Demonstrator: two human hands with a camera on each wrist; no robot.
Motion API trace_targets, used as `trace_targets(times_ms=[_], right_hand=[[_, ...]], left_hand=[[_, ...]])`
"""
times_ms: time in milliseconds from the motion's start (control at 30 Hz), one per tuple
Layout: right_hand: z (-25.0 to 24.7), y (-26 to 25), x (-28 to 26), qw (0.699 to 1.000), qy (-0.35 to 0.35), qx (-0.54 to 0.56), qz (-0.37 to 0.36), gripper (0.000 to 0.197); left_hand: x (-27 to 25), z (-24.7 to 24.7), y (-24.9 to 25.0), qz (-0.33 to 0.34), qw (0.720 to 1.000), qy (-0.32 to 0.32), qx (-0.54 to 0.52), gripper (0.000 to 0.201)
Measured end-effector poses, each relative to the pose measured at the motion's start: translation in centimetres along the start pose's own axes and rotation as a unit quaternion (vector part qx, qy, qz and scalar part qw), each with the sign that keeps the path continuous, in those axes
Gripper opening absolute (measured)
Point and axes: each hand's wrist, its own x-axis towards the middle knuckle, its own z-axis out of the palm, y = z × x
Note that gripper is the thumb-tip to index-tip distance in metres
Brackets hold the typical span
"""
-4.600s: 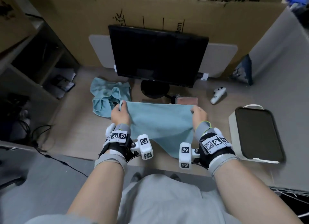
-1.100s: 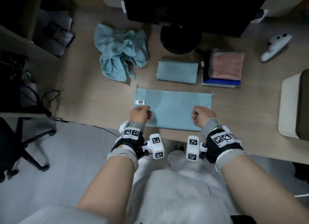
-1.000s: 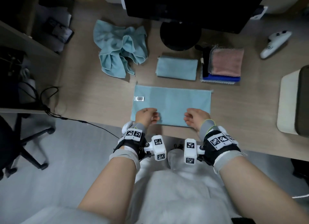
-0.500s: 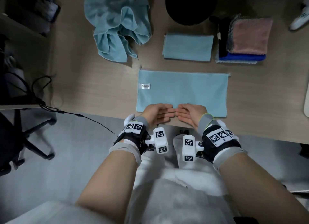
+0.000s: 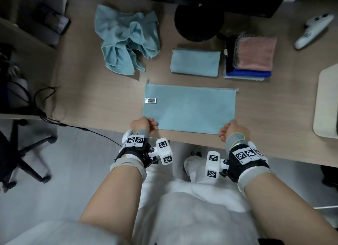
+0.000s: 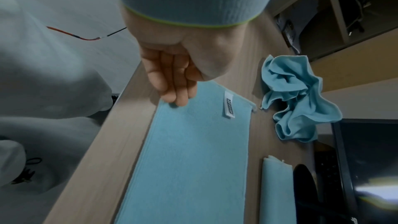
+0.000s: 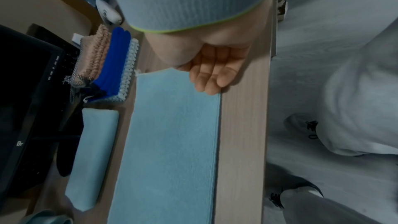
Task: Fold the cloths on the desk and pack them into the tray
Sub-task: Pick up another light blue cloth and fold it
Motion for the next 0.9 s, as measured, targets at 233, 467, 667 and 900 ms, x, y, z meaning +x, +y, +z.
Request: trace_targets(times_ms=[233, 467, 667, 900], right_hand=[[-3.6, -1.9, 0.8, 0.972, 0.041, -0.227, -0.042, 0.019], [-2.5, -4.5, -1.1, 0.950, -0.033, -0.284, -0.122, 0.040], [-1.2, -4.9, -0.8, 0.954, -0.085, -0.254, -0.132, 0.035], [-1.0, -5.5, -0.4, 0.965, -0.093, -0.194, -0.149, 0.032]], left_hand=[[-2.7, 0.7, -0.4, 0.033, 0.999, 0.007, -0.001, 0.020], [-5.6, 4.4, -0.1, 0.044, 0.990, -0.132, -0.019, 0.009], [-5.7, 6.2, -1.3, 0.029, 0.970, -0.236, 0.041, 0.005], [-5.5, 6.9, -0.9, 0.043, 0.956, -0.270, 0.108, 0.017]])
